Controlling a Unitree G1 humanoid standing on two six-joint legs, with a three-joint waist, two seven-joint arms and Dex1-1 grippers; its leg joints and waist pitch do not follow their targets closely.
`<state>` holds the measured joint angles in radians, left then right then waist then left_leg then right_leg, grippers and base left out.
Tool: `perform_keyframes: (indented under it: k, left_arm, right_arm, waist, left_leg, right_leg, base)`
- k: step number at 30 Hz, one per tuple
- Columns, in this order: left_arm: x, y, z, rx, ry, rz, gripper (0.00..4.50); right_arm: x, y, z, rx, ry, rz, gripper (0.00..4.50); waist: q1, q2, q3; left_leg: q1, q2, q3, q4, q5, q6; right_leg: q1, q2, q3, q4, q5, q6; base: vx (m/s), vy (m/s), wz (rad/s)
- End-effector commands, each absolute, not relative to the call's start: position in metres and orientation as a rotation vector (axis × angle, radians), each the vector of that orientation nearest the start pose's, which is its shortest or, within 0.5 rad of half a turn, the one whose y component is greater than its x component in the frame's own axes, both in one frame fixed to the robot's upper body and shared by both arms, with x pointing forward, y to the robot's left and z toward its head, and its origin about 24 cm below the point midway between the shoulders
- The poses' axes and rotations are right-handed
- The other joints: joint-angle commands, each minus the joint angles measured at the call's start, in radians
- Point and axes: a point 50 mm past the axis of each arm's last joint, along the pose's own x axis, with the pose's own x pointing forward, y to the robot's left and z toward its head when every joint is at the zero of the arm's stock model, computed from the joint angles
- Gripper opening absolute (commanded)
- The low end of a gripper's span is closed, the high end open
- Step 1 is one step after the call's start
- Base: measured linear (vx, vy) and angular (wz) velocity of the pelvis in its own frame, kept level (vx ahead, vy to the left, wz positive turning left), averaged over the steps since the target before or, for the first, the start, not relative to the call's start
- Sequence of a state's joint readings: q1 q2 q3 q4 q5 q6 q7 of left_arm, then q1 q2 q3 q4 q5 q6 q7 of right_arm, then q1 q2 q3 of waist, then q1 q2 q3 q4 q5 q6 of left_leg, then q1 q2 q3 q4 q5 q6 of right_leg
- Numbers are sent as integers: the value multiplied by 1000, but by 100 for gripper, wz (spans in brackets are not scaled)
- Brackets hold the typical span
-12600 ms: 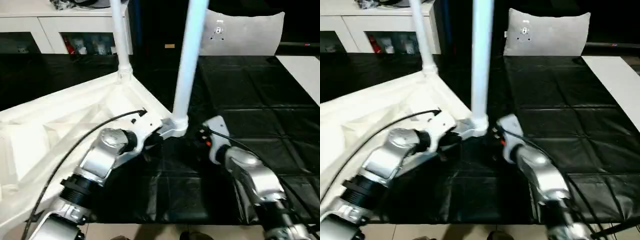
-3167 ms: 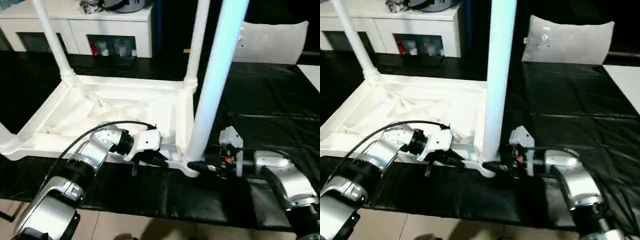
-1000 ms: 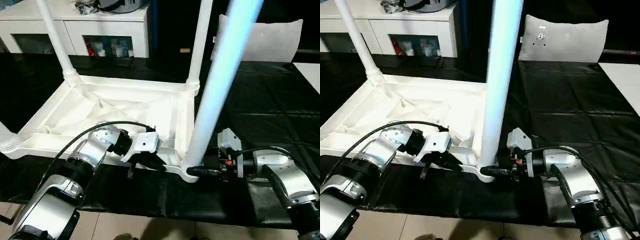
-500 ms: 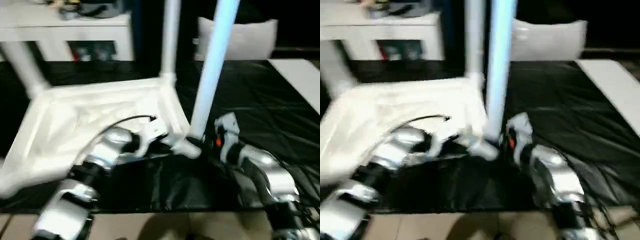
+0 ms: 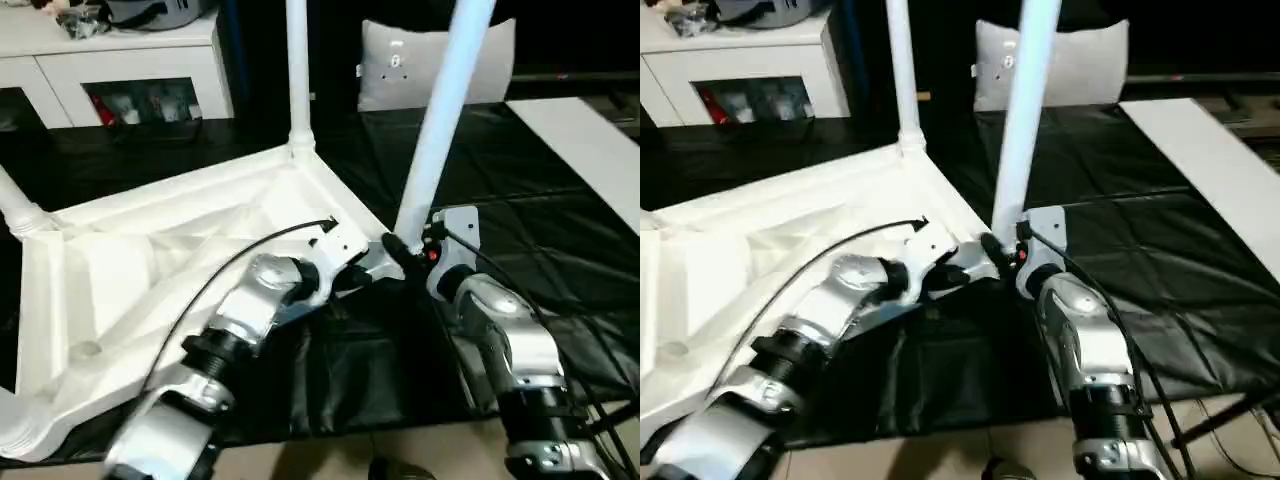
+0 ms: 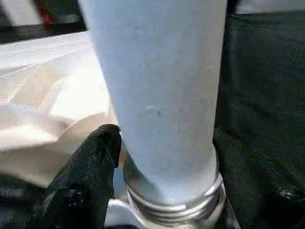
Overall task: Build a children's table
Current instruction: Rotate leg to tighten
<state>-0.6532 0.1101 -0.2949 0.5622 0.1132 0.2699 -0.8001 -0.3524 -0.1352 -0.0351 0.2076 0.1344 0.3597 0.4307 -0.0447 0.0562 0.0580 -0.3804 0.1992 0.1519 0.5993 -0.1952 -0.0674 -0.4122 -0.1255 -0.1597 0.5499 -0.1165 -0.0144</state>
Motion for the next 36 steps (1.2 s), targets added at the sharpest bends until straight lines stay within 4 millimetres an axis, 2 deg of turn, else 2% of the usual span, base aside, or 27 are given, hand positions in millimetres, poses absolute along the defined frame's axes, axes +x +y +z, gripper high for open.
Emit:
perform_keyframes:
  k: [1, 2, 3, 5, 6, 7, 9, 10, 11, 12, 14, 16, 17, 18, 19, 20, 23, 24, 27, 30, 36]
  left_arm:
    - [332, 53, 79, 425, 245, -1122, 0]
    - [331, 59, 77, 449, 253, -1164, 0]
    - [330, 62, 75, 456, 264, -1184, 0]
    - [329, 68, 72, 465, 286, -1209, 0]
    - [328, 70, 71, 484, 287, -1231, 0]
    - [327, 73, 70, 493, 292, -1272, 0]
    - [324, 77, 69, 512, 290, -1330, 0]
    - [322, 81, 68, 533, 292, -1392, 0]
    - [321, 83, 67, 548, 293, -1418, 0]
    - [317, 88, 67, 583, 298, -1497, 0]
    - [316, 91, 66, 594, 309, -1528, 0]
    - [316, 97, 66, 619, 329, -1569, 0]
    - [316, 97, 66, 619, 329, -1569, 0]
    - [315, 102, 67, 643, 342, -1606, 0]
    - [315, 103, 67, 650, 345, -1617, 0]
    - [315, 104, 68, 657, 348, -1625, 0]
    - [315, 107, 69, 682, 356, -1667, 0]
    - [314, 108, 69, 689, 353, -1687, 0]
    - [314, 108, 70, 692, 349, -1705, 0]
    - [314, 108, 70, 696, 345, -1723, 0]
    - [314, 107, 69, 696, 335, -1730, 0]
  right_arm:
    - [306, -126, 62, 56, 199, 613, 352]
    - [303, -133, 63, 42, 187, 661, 364]
    - [301, -136, 64, 28, 186, 697, 385]
    - [297, -141, 64, -6, 189, 765, 397]
    - [295, -144, 63, -25, 192, 800, 405]
    - [293, -147, 63, -45, 196, 843, 405]
    - [290, -152, 64, -67, 204, 893, 437]
    - [287, -158, 64, -87, 214, 949, 445]
    - [285, -160, 65, -95, 219, 976, 445]
    - [282, -164, 66, -107, 232, 1048, 448]
    - [280, -166, 67, -109, 239, 1081, 448]
    - [277, -169, 68, -152, 260, 1146, 448]
    - [277, -169, 68, -152, 260, 1146, 448]
    - [274, -169, 66, -205, 283, 1208, 448]
    - [273, -169, 66, -218, 288, 1224, 448]
    - [271, -169, 65, -223, 291, 1244, 448]
    - [266, -167, 64, -228, 307, 1322, 448]
    - [265, -166, 63, -224, 318, 1349, 421]
    - [265, -165, 63, -217, 322, 1360, 401]
    - [267, -165, 63, -222, 310, 1365, 373]
    - [268, -163, 63, -222, 301, 1371, 321]
  waist:
    - [18, -18, -96]
    - [29, -19, -99]
    - [38, -17, -97]
    - [56, -19, -93]
    - [66, -18, -91]
    - [68, -17, -90]
    - [77, -16, -86]
    - [86, -16, -84]
    - [86, -16, -84]
    - [91, -16, -81]
    - [98, -15, -82]
    - [105, -15, -77]
    - [109, -14, -75]
    - [108, -16, -66]
    - [108, -16, -66]
    - [106, -21, -67]
    - [104, -22, -70]
    - [105, -23, -71]
    - [107, -26, -73]
    - [111, -23, -75]
    - [116, -25, -77]
  left_leg:
    - [-12, 12, 1, -52, -85, 150]
    - [-14, 11, 3, -44, -30, 175]
    - [-14, 11, 7, -41, -4, 198]
    - [-12, 12, 11, -40, -27, 199]
    - [-8, 15, 11, -43, -50, 186]
    - [-7, 17, 13, -45, -62, 178]
    - [-5, 18, 12, -49, -102, 147]
    - [2, 20, 13, -52, -146, 121]
    - [2, 20, 13, -52, -146, 121]
    - [3, 22, 13, -56, -185, 109]
    - [11, 26, 15, -57, -202, 97]
    - [14, 28, 16, -60, -220, 84]
    - [19, 27, 16, -60, -234, 79]
    - [28, 26, 16, -66, -304, 60]
    - [31, 25, 16, -67, -322, 55]
    - [30, 24, 13, -67, -329, 47]
    - [23, 22, 11, -67, -310, 49]
    - [22, 23, 11, -66, -301, 54]
    - [22, 24, 14, -65, -277, 58]
    - [20, 27, 14, -66, -263, 61]
    - [18, 28, 16, -66, -243, 63]
  right_leg:
    - [81, -35, 50, -34, -179, -203]
    - [79, -35, 55, -20, -105, -221]
    - [77, -32, 56, -16, -79, -231]
    - [75, -32, 56, -18, -112, -229]
    - [75, -30, 56, -21, -161, -218]
    - [73, -31, 57, -24, -185, -212]
    - [73, -31, 56, -33, -264, -185]
    - [68, -29, 57, -43, -325, -162]
    - [68, -29, 57, -43, -325, -162]
    - [65, -26, 58, -46, -352, -155]
    - [60, -27, 61, -48, -369, -154]
    - [57, -28, 61, -51, -397, -152]
    - [55, -28, 61, -54, -414, -149]
    - [52, -27, 57, -64, -499, -126]
    - [52, -28, 56, -68, -528, -114]
    - [56, -31, 55, -70, -552, -100]
    - [60, -31, 54, -69, -551, -87]
    - [59, -32, 54, -68, -546, -87]
    - [56, -32, 58, -65, -518, -102]
    - [59, -33, 59, -60, -492, -115]
    - [61, -33, 62, -53, -454, -132]
  base:
    - [54, -48, 4]
    - [40, -51, 1]
    - [0, 0, 0]
    - [0, 0, 0]
    - [0, 0, 0]
    - [0, 0, 0]
    - [0, 0, 0]
    - [0, 0, 0]
    - [0, 0, 0]
    - [0, 0, 0]
    - [0, 0, 0]
    - [0, 0, 0]
    - [0, 0, 0]
    - [0, 0, 0]
    - [0, 0, 0]
    - [0, 0, 0]
    - [0, 0, 0]
    - [0, 0, 0]
    - [0, 0, 0]
    - [0, 0, 0]
    - [0, 0, 0]
